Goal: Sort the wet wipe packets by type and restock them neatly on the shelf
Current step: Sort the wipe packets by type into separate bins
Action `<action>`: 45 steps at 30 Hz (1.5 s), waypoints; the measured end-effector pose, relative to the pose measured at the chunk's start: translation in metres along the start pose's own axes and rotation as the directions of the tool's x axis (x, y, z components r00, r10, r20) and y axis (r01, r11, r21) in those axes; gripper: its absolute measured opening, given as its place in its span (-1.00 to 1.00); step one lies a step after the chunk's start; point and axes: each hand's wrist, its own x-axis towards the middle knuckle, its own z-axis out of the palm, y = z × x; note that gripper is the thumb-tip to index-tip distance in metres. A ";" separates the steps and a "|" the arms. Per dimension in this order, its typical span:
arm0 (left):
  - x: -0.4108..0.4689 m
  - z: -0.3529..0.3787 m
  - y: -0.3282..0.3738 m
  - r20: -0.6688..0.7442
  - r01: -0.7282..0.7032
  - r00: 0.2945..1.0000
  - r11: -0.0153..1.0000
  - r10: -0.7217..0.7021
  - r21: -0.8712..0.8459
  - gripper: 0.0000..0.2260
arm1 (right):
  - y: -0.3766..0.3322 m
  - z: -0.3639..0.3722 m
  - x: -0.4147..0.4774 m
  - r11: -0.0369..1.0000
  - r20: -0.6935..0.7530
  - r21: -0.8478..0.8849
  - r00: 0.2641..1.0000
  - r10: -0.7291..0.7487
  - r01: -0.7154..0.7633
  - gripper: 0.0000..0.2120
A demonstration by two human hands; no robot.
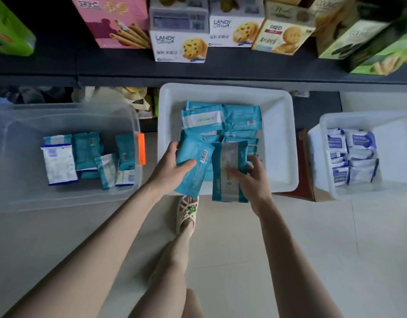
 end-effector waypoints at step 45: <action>0.078 -0.014 -0.004 -0.200 -0.183 0.911 0.786 0.362 0.590 -0.83 | -0.052 0.026 0.125 0.528 0.361 -0.639 0.824 -0.436 0.559 -0.74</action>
